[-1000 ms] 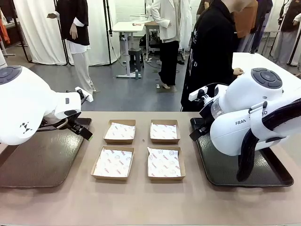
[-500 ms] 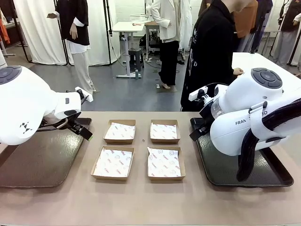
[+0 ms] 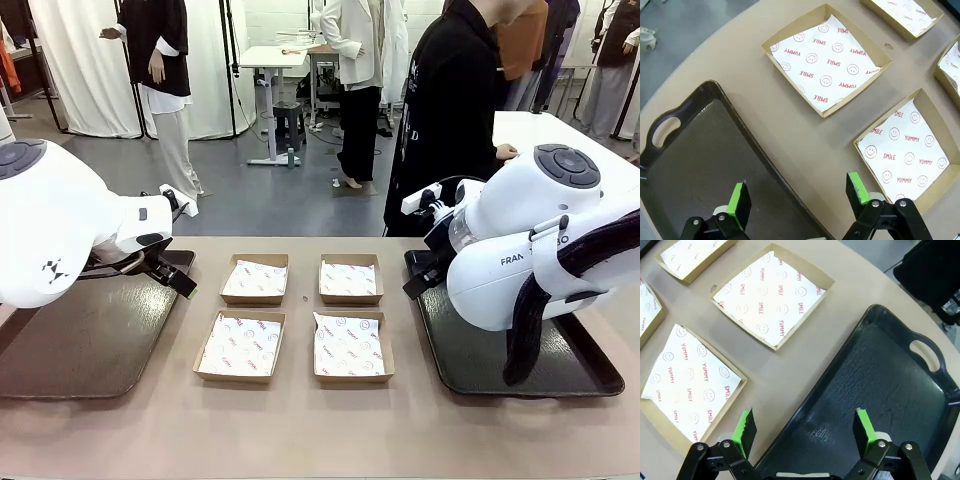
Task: Individually package the donuts and arrange them on the tray.
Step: Pick up one Paper togo box.
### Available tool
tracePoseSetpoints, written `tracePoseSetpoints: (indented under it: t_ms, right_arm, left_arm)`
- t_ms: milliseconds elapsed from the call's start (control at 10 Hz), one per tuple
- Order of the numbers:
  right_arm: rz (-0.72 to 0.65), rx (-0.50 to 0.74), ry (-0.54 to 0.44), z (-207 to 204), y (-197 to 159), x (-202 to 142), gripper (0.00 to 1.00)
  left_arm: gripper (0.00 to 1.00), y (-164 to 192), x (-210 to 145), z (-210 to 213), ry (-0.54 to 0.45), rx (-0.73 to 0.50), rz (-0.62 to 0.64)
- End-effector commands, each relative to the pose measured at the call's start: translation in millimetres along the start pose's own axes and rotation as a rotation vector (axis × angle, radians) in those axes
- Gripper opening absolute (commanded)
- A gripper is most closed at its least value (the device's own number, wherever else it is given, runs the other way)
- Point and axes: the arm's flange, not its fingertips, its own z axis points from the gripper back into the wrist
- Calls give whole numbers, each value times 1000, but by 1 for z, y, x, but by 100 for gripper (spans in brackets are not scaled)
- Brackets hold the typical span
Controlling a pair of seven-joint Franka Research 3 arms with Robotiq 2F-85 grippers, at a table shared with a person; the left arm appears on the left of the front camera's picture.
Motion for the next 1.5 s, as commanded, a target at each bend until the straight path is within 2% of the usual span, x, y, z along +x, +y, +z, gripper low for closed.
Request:
tracePoseSetpoints:
  t_ms: [0, 200, 300, 500, 600, 700, 800, 1000, 1100, 1200, 1300, 1400]
  right_arm:
    - [0, 0, 0, 0, 0, 0, 100]
    - [0, 0, 0, 0, 0, 0, 100]
    - [11, -34, 1, 22, 3, -18, 100]
    - [75, 26, 48, 70, 20, -57, 100]
    - [105, 33, 118, 86, 29, -72, 100]
    - [123, 39, 177, 102, 37, -87, 100]
    - [148, -7, 210, 116, 41, -101, 100]
    - [181, 14, 298, 124, 48, -130, 100]
    - [175, 22, 320, 124, 48, -140, 100]
    - [150, 21, 300, 124, 41, -147, 100]
    - [134, -90, 277, 111, 27, -137, 100]
    - [137, 27, 328, 147, 24, -28, 100]
  left_arm:
    - [100, 0, 0, 0, 0, 0, -1]
    - [100, 0, 0, 0, 0, 0, 0]
    - [100, -11, -17, 21, 15, 9, -59]
    - [100, -30, -56, 64, 44, 23, -206]
    - [100, -34, -71, 74, 126, 8, -210]
    - [100, -41, -86, 84, 172, -14, -225]
    - [100, -41, -97, 90, 204, -27, -241]
    - [100, -49, -123, 95, 250, -76, -225]
    - [100, -48, -131, 97, 264, -83, -222]
    - [100, -49, -140, 101, 240, -56, -178]
    - [100, -47, -132, 97, 153, 14, -195]
    - [100, -26, -18, 104, 282, -53, -209]
